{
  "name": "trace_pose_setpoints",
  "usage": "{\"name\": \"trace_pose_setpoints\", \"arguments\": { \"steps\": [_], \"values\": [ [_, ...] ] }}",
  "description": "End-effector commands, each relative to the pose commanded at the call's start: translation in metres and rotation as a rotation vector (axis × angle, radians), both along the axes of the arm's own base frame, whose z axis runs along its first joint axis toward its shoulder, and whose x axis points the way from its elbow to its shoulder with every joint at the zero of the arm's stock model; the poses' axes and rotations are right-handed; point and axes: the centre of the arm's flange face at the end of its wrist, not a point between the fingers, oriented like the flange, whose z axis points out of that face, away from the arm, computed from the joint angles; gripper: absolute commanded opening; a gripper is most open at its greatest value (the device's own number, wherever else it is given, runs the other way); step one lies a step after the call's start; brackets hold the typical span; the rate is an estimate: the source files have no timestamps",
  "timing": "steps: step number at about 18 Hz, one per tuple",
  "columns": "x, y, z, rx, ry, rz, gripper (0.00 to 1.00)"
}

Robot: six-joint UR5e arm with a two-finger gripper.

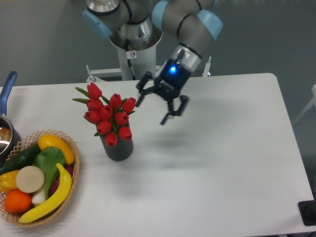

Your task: Insert the flowers into the vase

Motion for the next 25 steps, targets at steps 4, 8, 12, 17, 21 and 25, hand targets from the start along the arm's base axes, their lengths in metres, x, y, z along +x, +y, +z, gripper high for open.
{"name": "trace_pose_setpoints", "arguments": {
  "steps": [4, 8, 12, 17, 21, 25],
  "values": [
    [-0.052, -0.006, 0.001, -0.216, 0.095, 0.060, 1.00],
    [-0.110, -0.001, -0.017, -0.364, 0.130, 0.093, 1.00],
    [-0.147, 0.014, -0.021, -0.489, 0.194, 0.096, 1.00],
    [-0.178, 0.059, -0.044, -0.605, 0.257, 0.059, 1.00],
    [-0.189, 0.064, -0.067, -0.678, 0.266, 0.060, 1.00],
    [-0.186, 0.064, -0.075, -0.688, 0.255, 0.054, 1.00]
  ]
}}
